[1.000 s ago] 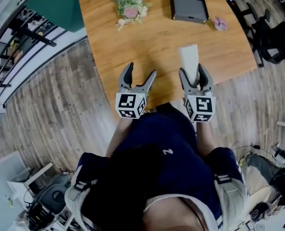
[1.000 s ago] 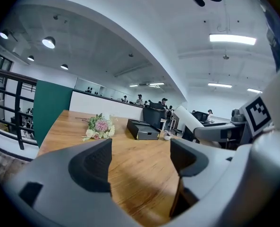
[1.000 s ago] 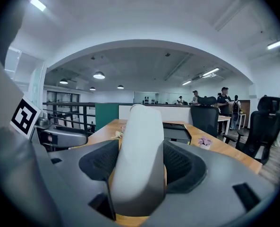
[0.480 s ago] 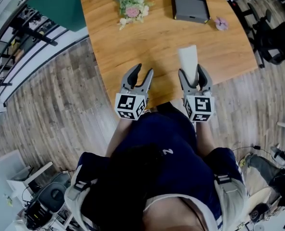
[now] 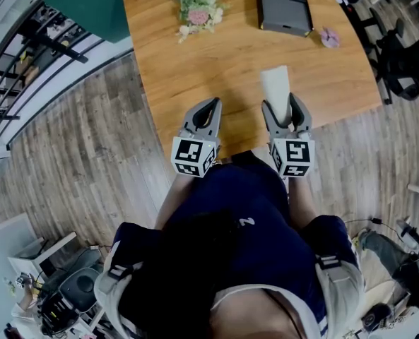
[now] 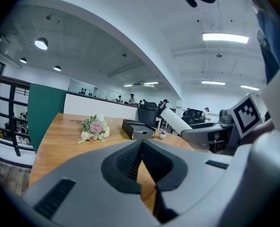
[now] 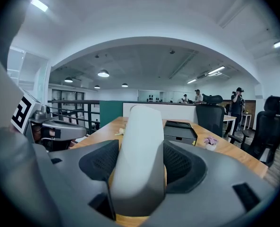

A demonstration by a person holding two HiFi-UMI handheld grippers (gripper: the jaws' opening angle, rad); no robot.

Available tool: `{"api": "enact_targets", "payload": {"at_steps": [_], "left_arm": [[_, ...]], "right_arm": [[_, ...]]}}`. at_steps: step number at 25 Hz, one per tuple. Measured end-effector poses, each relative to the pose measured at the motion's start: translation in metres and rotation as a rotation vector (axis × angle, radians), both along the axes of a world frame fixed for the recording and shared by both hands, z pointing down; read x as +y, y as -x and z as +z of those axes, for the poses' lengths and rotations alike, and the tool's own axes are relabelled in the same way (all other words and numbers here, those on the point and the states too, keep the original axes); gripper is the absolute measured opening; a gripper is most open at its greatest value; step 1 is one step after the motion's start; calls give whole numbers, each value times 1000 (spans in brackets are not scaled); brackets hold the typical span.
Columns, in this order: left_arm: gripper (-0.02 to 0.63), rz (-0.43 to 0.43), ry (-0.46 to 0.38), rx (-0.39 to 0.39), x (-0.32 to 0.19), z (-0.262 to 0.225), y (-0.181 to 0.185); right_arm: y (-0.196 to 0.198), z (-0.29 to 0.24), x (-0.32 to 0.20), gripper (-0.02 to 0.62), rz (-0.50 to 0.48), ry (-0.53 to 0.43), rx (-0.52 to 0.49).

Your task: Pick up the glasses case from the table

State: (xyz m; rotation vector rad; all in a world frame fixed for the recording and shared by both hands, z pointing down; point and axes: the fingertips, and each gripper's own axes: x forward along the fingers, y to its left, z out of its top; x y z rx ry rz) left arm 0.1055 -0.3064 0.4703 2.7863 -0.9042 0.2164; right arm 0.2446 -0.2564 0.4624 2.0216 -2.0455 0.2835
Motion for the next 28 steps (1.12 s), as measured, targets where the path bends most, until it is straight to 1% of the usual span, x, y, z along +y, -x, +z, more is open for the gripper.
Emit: {"api": "enact_targets", "payload": {"at_steps": [8,12,16,20,28], "left_arm": [[3,9,4,-12,-2,2,-3],[3,12,8,0,-3,4,-2],[2,7,20,-7,-6,12,-2],[2,26,4,-22,-4,13,-6],[2,24,13,-9,-9,14,-9]], "right_arm": [[2,4,-9,302,-31,5,17],[0,7,-11,302,-33,12,30],[-3,9,-13,302,-26,23,36],[-6,7,-16,302,-18,25,35],[-8,14,-21,302,-35,39,37]]}}
